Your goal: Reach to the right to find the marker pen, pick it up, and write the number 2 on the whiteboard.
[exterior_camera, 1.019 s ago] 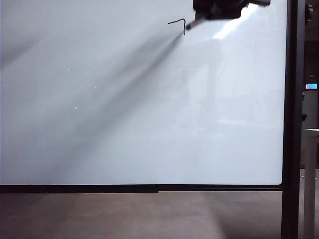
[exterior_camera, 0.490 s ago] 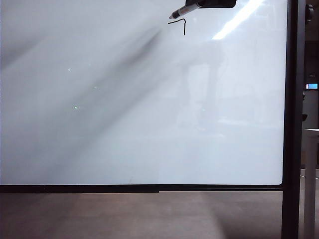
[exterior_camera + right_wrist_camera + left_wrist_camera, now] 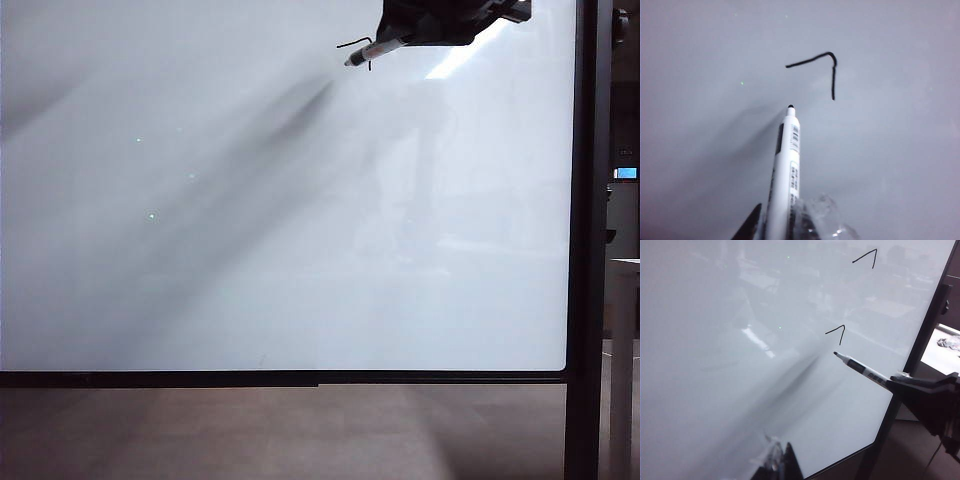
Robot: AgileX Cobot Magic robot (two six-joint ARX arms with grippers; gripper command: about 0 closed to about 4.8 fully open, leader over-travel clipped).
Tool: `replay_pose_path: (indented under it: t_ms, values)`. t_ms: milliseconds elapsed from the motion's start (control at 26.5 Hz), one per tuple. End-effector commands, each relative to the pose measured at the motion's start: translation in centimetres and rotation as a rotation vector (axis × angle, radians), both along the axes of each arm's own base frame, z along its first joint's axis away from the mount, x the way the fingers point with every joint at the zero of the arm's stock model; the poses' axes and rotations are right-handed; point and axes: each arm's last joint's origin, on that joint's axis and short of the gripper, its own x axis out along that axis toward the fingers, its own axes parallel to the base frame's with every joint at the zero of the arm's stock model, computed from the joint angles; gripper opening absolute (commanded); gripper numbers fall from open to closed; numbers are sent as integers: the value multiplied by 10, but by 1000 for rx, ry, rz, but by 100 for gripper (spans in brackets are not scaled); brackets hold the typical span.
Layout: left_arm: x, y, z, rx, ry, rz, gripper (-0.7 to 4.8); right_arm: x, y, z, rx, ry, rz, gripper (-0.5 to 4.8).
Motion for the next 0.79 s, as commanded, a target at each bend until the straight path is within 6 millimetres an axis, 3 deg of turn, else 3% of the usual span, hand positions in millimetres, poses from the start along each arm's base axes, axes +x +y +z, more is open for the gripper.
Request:
replay_pose_path:
  t_ms: [38,792]
  values:
    - [-1,0,2,-7,-11,-5,-5,2,2,3,14,-55,2,40]
    - [-1,0,2,-7,-11,-5,-5,12,1,-4,16,-59,-5,40]
